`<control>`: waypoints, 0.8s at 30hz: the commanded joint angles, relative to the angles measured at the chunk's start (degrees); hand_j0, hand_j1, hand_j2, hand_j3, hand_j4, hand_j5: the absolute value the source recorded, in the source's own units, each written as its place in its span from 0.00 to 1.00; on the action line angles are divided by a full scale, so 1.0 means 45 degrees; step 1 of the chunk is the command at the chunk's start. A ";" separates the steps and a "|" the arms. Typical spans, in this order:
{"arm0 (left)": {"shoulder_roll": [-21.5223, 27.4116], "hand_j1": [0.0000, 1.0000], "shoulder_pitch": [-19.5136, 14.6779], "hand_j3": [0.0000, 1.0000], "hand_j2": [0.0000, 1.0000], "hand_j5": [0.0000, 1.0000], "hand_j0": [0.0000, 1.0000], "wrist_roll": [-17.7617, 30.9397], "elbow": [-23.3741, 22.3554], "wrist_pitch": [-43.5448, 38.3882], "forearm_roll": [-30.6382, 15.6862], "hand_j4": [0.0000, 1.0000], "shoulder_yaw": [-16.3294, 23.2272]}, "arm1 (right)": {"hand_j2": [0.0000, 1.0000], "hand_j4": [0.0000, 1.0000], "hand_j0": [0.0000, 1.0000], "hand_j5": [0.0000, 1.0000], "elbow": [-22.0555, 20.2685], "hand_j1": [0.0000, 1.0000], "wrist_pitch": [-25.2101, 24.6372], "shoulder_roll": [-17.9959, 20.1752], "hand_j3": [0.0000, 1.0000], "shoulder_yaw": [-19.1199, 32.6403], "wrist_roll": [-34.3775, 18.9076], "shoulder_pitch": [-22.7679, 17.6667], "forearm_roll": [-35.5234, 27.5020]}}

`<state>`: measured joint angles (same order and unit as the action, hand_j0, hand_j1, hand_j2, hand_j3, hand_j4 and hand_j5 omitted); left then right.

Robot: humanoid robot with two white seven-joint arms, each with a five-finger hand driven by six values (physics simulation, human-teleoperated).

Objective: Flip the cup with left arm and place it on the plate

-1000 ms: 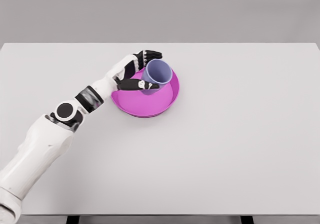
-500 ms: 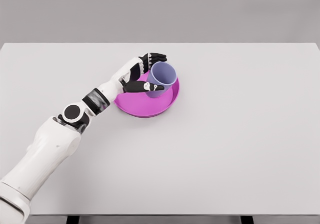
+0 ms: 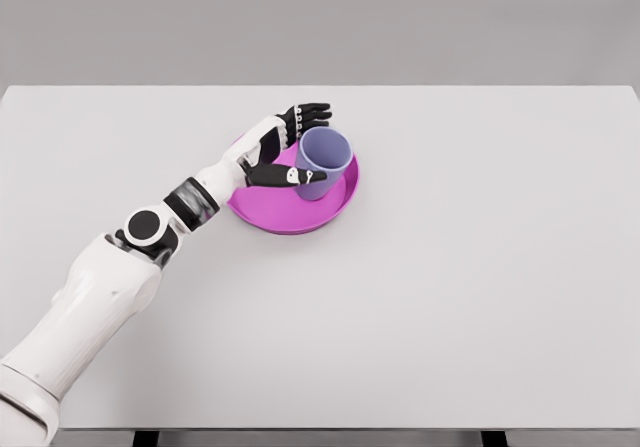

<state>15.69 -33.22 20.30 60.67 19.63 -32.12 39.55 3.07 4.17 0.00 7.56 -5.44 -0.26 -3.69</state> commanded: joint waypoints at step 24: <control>0.0341 1.00 0.0312 1.00 1.00 1.00 1.00 0.0000 0.0111 0.0052 0.0008 1.00 -0.0038 | 1.00 1.00 1.00 1.00 0.0001 1.00 -0.0009 0.0000 1.00 0.0000 -0.0001 0.0000 0.0000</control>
<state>17.12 -31.90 20.30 61.12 19.87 -31.79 39.43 3.07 4.18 0.00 7.56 -5.44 -0.26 -3.69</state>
